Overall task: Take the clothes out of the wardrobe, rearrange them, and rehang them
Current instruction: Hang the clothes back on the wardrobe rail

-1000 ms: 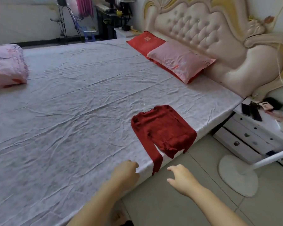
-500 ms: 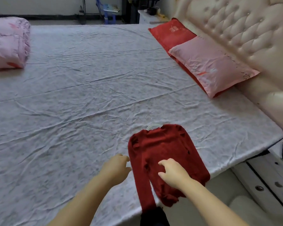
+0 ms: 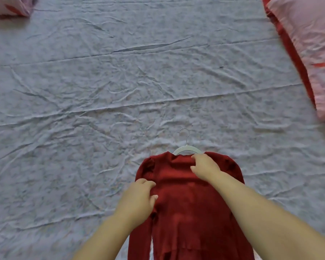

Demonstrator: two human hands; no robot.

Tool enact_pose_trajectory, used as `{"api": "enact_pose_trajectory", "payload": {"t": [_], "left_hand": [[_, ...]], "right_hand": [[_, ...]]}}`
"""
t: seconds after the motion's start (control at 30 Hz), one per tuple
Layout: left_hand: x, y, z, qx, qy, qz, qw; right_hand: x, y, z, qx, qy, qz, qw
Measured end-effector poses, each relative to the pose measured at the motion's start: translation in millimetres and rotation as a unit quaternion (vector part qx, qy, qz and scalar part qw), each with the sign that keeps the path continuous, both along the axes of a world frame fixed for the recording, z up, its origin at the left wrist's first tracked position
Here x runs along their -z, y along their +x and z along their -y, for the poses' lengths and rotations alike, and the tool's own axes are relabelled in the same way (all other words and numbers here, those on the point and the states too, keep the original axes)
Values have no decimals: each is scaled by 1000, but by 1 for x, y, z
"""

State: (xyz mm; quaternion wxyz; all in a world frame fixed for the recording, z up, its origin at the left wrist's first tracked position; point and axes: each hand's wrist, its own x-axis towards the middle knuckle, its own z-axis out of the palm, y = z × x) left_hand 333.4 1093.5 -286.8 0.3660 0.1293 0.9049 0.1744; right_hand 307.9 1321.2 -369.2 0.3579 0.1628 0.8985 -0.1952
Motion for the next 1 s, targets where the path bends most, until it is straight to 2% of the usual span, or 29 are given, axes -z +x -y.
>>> {"api": "enact_pose_trajectory", "payload": {"t": [0.27,0.47,0.6,0.77,0.9,1.0], "left_hand": [[50,-12,-3,-26,-33,24,999],[55,2,5,-25,-50,29,998],[41,11,9,-16,-40,16,999],[8,18,8,-9,8,-19,1000],[-33,25,4,-12,93,-83,992],[-64,37,0,-1,163,-149,975]], "right_hand": [[81,-42,-12,-2,50,-41,998],[91,-40,-16,24,51,-41,998],[56,-28,-19,44,-26,-75,996],[-23,14,-6,67,-59,-140,986],[-92,60,20,147,-99,-213,961],[-143,94,45,189,-93,-262,942]]}}
